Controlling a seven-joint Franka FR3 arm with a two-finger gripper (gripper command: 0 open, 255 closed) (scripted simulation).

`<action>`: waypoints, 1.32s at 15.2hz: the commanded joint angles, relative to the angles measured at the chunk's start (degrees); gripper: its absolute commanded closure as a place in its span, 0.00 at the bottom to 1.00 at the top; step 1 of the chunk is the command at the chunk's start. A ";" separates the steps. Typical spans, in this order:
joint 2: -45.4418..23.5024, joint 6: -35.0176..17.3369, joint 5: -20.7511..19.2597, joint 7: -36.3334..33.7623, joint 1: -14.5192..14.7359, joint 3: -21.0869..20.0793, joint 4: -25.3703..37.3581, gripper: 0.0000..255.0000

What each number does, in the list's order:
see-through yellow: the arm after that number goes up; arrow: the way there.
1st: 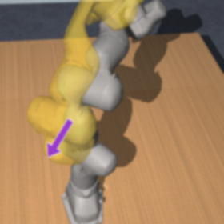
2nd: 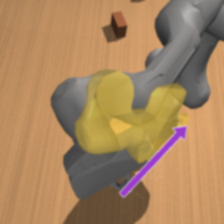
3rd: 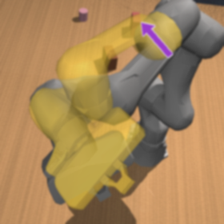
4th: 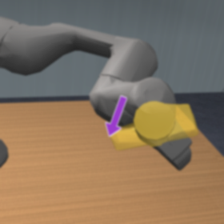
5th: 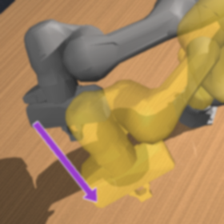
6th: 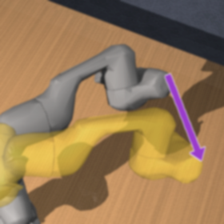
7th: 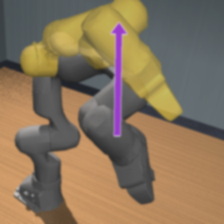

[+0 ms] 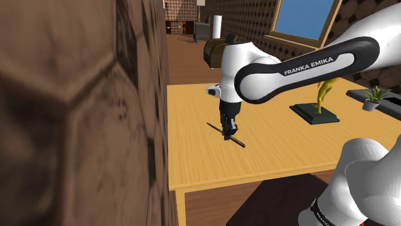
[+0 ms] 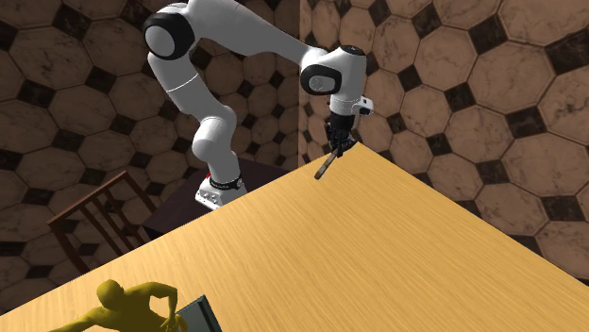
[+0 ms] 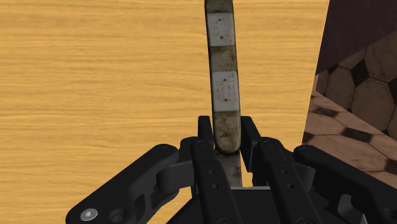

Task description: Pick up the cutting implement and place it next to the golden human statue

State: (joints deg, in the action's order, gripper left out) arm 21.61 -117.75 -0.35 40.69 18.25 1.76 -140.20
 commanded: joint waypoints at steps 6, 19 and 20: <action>1.63 5.81 0.00 -0.08 0.02 -0.08 4.14 1.00; 2.84 16.05 0.02 -0.13 0.04 -0.17 13.17 1.00; 2.84 16.82 0.03 -0.14 0.05 -0.17 13.94 1.00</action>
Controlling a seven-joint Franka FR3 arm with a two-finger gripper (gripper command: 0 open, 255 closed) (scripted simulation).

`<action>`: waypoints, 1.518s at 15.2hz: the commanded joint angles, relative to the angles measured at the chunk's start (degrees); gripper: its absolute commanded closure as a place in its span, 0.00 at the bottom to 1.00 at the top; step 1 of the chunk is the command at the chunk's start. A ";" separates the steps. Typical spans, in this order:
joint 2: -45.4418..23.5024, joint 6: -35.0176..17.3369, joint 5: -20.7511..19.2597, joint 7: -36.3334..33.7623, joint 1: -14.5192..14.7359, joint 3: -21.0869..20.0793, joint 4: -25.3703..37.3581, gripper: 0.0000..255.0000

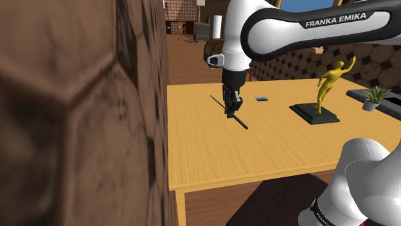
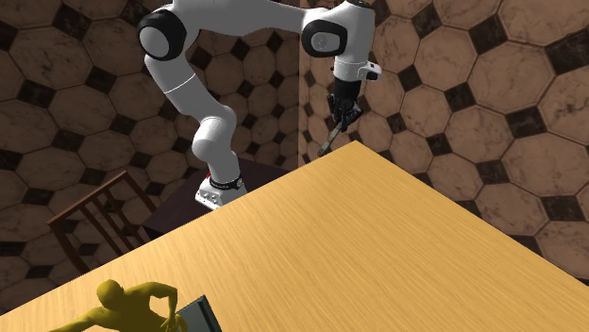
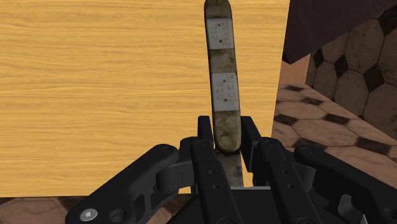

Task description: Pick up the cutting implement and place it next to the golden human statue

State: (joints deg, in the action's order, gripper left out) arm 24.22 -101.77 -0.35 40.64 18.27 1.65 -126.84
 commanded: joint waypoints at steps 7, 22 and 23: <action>-0.11 6.19 0.05 -0.10 0.05 -0.10 6.27 1.00; -2.86 17.67 0.13 -0.09 0.10 -0.13 20.50 1.00; -3.14 18.44 0.13 -0.09 0.11 -0.13 21.56 1.00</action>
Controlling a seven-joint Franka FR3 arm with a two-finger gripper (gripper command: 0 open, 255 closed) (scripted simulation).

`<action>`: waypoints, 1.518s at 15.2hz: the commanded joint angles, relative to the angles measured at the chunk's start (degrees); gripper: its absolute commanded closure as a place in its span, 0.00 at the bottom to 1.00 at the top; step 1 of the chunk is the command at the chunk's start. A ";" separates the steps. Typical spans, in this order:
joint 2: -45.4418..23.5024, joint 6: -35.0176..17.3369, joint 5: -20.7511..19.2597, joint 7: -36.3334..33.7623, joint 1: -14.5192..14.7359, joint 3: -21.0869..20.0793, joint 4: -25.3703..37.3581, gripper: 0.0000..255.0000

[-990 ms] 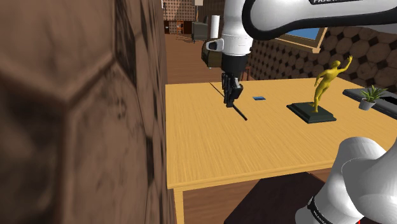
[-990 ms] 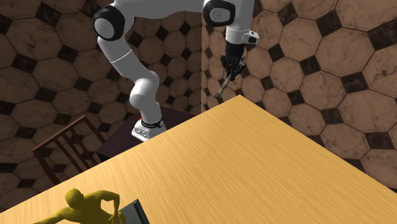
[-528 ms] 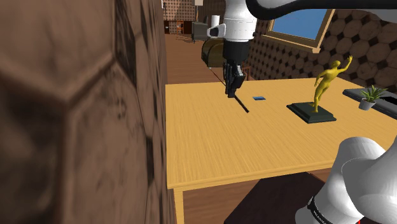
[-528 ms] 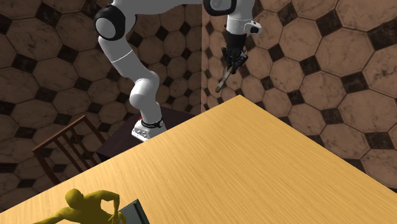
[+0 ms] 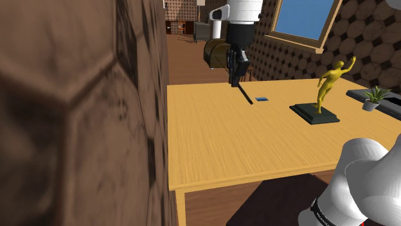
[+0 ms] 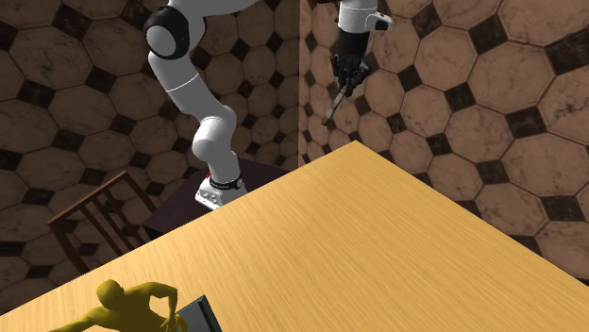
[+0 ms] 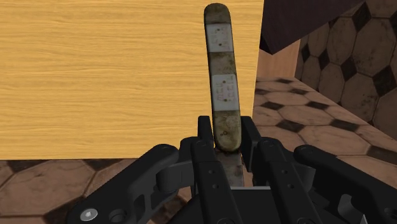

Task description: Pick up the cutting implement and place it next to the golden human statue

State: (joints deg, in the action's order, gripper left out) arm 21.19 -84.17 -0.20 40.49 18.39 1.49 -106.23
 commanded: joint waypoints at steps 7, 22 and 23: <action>-2.49 6.42 0.04 0.09 0.01 0.05 8.90 1.00; 2.74 14.74 -1.91 6.24 -1.92 3.99 12.05 1.00; 4.13 14.99 -2.38 7.29 -2.21 4.70 10.96 1.00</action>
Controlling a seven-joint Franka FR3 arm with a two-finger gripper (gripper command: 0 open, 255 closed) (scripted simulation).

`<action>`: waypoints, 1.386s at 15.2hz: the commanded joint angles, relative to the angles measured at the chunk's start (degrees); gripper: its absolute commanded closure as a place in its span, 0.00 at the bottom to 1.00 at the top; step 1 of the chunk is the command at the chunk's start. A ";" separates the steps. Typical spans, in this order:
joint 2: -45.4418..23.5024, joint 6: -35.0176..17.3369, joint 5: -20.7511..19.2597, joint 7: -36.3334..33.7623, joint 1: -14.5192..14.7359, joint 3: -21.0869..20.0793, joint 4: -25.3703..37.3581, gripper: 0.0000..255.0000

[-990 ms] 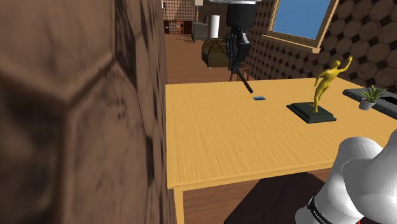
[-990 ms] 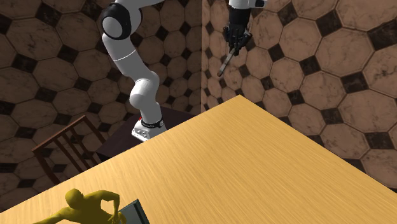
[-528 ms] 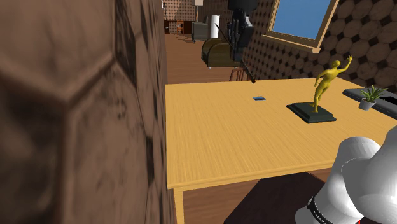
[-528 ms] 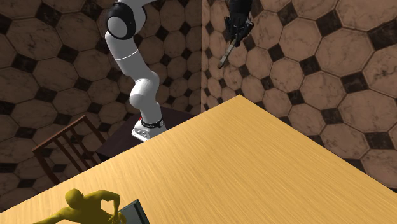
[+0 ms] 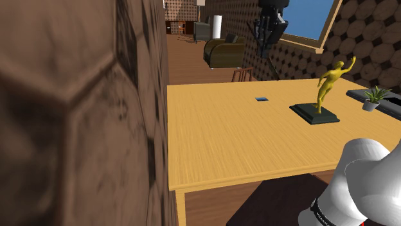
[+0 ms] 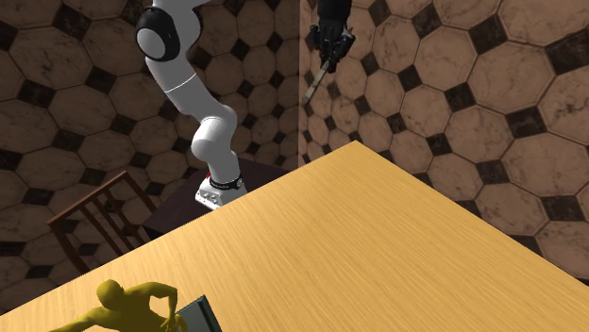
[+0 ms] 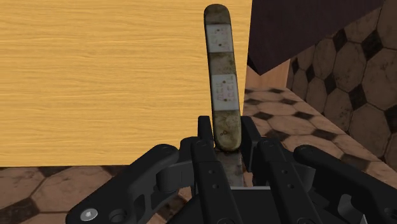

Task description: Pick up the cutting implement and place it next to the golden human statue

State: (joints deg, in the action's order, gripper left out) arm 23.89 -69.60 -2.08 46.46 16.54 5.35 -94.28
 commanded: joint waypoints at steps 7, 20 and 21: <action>9.86 2.81 -4.66 8.99 -2.39 6.09 -6.53 1.00; 19.46 8.06 -15.76 25.33 -5.20 17.70 -8.03 1.00; 19.87 8.42 -16.74 26.71 -5.31 18.70 -7.71 1.00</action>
State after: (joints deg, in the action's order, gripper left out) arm 43.38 -61.44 -17.69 71.56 11.33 22.86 -102.25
